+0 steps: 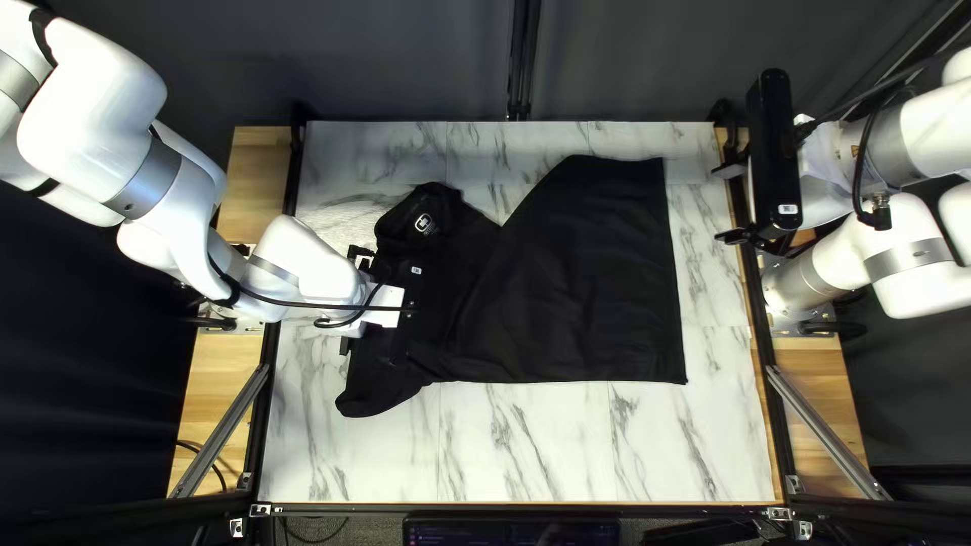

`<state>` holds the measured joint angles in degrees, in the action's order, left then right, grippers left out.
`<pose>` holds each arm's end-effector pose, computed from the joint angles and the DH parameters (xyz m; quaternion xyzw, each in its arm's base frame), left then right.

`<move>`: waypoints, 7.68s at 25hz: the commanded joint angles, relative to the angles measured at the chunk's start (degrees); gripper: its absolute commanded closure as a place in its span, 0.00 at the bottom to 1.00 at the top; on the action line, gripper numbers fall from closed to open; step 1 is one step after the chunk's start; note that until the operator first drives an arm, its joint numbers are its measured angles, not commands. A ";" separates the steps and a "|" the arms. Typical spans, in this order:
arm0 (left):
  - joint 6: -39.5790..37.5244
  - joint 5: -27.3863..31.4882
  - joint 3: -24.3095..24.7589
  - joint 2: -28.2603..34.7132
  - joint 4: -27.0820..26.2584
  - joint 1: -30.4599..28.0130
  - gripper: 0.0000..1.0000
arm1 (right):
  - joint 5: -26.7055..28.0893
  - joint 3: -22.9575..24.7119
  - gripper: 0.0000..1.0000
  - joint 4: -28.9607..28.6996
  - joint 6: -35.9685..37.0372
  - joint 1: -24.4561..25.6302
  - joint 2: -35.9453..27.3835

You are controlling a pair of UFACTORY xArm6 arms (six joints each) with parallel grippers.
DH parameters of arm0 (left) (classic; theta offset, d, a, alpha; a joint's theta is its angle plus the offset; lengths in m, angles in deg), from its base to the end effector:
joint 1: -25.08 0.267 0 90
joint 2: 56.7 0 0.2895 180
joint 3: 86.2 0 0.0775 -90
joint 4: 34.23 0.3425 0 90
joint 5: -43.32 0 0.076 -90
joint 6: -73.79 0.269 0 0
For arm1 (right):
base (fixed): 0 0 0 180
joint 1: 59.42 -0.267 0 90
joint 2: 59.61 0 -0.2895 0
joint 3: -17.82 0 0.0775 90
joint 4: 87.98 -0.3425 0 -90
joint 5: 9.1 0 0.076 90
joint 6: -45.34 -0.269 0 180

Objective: Fold t-shirt

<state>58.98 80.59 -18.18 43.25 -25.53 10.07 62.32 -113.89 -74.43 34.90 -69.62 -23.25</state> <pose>0.2441 -0.0494 0.0282 -0.9959 0.0642 0.0338 0.0536 0.2838 -0.0039 0.3391 0.9715 0.0116 0.2235 0.0784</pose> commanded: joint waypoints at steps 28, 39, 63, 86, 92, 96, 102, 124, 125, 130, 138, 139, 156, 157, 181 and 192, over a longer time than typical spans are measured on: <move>2.59 -7.15 2.76 -1.17 -1.88 0.37 0.53 | 0.00 0.00 0.00 0.00 0.00 0.00 0.00; 4.19 -7.10 2.73 -1.12 -2.90 0.50 0.96 | 0.00 0.00 0.00 0.00 0.00 0.00 0.00; -8.38 19.39 -8.33 10.06 1.42 -7.84 1.00 | 0.00 0.00 0.00 0.00 0.00 0.00 0.00; -17.50 21.05 -6.61 12.43 4.46 -13.00 1.00 | 0.20 0.47 0.00 0.76 -0.33 -0.60 -0.32; -18.67 20.13 -5.79 12.27 4.92 -13.38 1.00 | -2.52 6.23 0.00 -1.30 -1.98 -2.05 0.02; -19.15 19.43 -5.11 12.32 5.06 -13.31 1.00 | -8.49 9.33 0.00 -0.10 -9.65 -8.51 6.11; -19.03 19.22 -4.93 12.44 4.96 -13.16 1.00 | -20.99 11.31 0.00 1.20 -18.78 -14.43 21.57; -18.18 19.10 -4.73 13.08 5.15 -12.60 1.00 | -25.99 8.06 0.00 -5.02 -30.72 -22.11 39.50; -18.33 19.18 -4.81 13.00 5.08 -12.82 1.00 | -26.09 7.46 0.00 -6.01 -30.99 -22.85 40.85; -18.35 18.92 -5.00 12.46 5.08 -12.62 1.00 | -28.84 8.03 0.00 -9.03 -29.68 -23.67 45.50; -17.89 18.48 -4.33 12.94 4.87 -12.15 1.00 | -35.67 9.29 0.00 -10.95 -28.76 -24.30 52.09; -17.91 18.45 -4.30 12.94 4.88 -12.16 1.00 | -36.04 9.25 0.00 -11.05 -28.55 -24.26 52.57; -17.98 17.40 -3.21 13.18 4.94 -11.79 1.00 | -40.57 10.61 0.08 -13.73 -25.04 -23.08 56.64; -17.95 17.39 -3.20 13.19 4.93 -11.77 1.00 | -40.37 10.46 0.14 -13.74 -25.04 -23.03 56.58; -17.75 17.41 -3.48 12.99 4.78 -11.94 1.00 | -42.51 10.93 0.60 -17.32 -21.79 -21.78 56.97; -17.70 17.21 -3.83 12.42 4.75 -11.98 1.00 | -43.58 11.34 0.99 -18.47 -21.24 -21.90 57.28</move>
<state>41.26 97.76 -21.97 55.68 -20.75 -1.90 18.72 -102.56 -92.89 13.75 -91.46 34.17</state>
